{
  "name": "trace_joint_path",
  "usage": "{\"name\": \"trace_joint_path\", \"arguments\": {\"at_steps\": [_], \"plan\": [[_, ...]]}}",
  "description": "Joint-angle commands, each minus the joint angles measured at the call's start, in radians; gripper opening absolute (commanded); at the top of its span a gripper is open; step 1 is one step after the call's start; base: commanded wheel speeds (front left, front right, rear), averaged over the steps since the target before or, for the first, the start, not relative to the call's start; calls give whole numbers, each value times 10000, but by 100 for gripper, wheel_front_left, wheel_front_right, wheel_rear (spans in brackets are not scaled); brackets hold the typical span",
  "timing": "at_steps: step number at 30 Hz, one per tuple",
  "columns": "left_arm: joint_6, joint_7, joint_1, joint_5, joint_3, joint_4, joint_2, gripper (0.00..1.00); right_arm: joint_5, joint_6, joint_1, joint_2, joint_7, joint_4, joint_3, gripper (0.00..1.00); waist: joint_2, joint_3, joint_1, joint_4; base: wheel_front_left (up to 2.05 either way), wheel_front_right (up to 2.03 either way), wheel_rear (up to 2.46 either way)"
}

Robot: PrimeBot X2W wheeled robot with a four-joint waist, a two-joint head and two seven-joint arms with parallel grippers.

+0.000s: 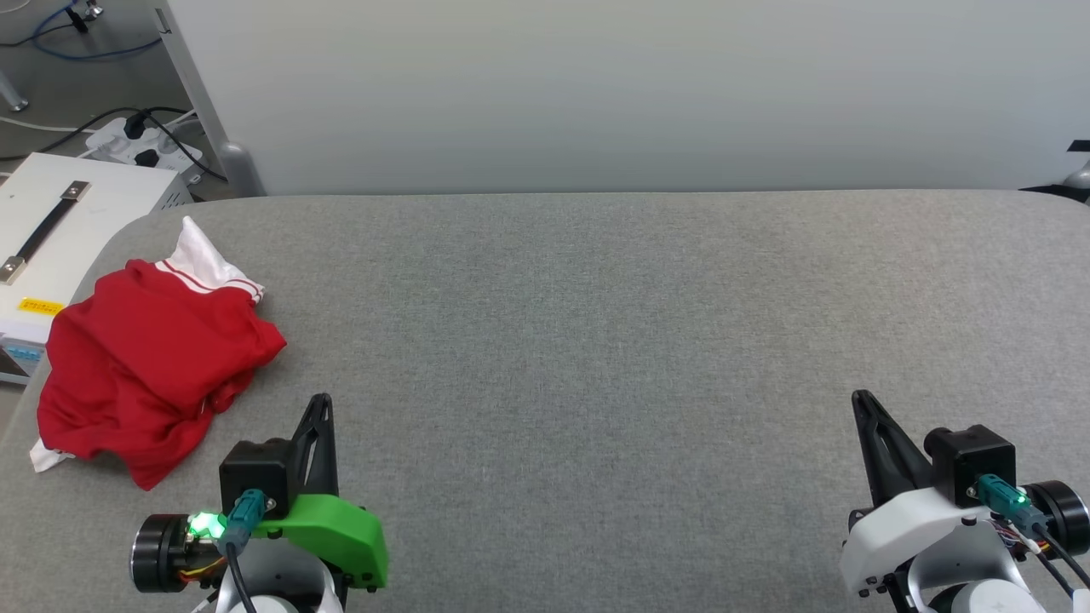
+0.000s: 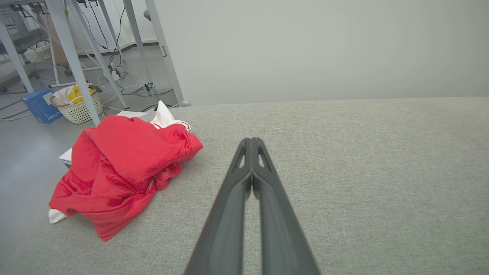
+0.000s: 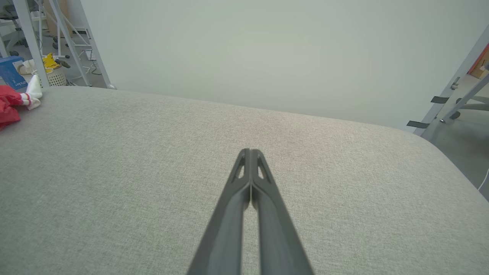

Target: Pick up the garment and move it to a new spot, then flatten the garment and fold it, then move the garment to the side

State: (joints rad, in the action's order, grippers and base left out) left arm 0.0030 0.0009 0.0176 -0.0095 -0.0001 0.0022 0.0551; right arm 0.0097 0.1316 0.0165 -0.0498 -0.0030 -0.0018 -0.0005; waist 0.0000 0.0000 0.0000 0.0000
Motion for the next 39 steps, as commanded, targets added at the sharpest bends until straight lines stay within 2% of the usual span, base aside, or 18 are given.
{"name": "trace_joint_path", "arguments": {"at_steps": [1,37,38,39], "plan": [[-30,-9,-176,95,1,-22,-49,0,-97,-9,-165,-4,30,18,5,0,0,0,0,0,0,0,0],[-30,-9,-176,95,1,-22,-49,0,-97,-9,-165,-4,30,18,5,0,0,0,0,0,0,0,0],[0,-1,0,0,4,-2,0,100,0,0,0,0,1,0,1,100,0,0,0,0,0,0,0],[0,-1,6,-4,2,0,2,100,7,0,4,2,-1,-2,-1,100,0,0,0,0,0,0,0]]}}
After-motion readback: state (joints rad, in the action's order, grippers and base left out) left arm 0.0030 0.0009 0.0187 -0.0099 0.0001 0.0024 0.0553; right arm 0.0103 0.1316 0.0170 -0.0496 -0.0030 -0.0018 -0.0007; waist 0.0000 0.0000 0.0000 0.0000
